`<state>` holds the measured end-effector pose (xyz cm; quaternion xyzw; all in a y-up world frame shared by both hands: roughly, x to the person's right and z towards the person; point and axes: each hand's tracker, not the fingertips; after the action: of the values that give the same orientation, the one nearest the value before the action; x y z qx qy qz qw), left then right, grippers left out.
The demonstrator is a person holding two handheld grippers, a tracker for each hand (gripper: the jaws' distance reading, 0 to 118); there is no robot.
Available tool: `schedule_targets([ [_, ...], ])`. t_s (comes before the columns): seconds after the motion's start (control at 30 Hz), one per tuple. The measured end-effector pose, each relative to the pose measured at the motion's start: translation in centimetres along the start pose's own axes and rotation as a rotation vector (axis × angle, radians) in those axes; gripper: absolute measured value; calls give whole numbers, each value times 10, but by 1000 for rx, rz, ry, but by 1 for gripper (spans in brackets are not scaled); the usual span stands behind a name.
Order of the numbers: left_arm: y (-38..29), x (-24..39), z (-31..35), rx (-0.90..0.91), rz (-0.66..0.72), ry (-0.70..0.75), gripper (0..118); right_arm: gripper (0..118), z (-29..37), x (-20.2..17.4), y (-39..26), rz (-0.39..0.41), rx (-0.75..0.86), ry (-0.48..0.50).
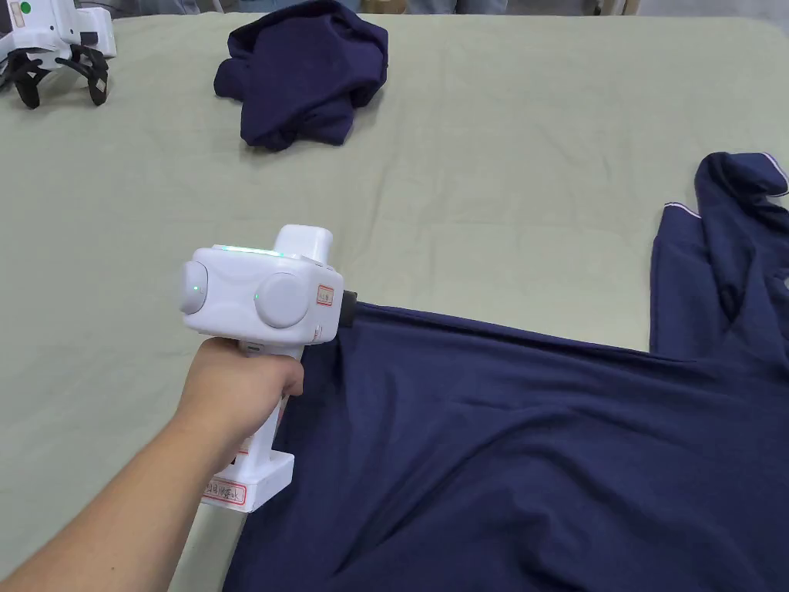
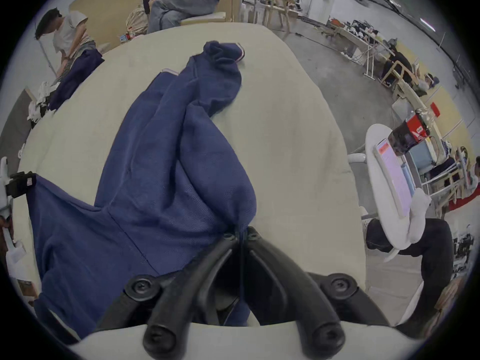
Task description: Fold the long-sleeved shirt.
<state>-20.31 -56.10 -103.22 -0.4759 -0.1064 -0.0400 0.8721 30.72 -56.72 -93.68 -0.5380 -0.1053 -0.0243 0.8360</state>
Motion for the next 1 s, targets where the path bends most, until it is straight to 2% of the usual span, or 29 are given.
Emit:
schedule_targets([
  [0.17, 8, 8, 45, 85, -29, -17, 5, 2, 40, 7, 6, -4, 82, -6],
  [0.23, 16, 5, 67, 101, -17, -20, 5, 2, 65, 10, 12, -43, 154, 50],
  [0.3, 24, 1, 90, 140, -4, -23, 5, 2, 91, 7, 18, -23, 195, 47],
  [0.57, 71, -15, 234, 382, 24, 9, 5, 2, 256, -5, 56, 17, 468, 72],
  [0.7, 97, -13, 315, 512, 20, 35, 5, 2, 340, -10, 72, 38, 599, 37],
  [0.77, 109, -8, 354, 573, 12, 52, 5, 2, 383, -13, 77, 35, 667, 9],
  [1.0, 145, 10, 461, 727, 25, 75, 5, 2, 519, -21, 96, -9, 858, 4],
])
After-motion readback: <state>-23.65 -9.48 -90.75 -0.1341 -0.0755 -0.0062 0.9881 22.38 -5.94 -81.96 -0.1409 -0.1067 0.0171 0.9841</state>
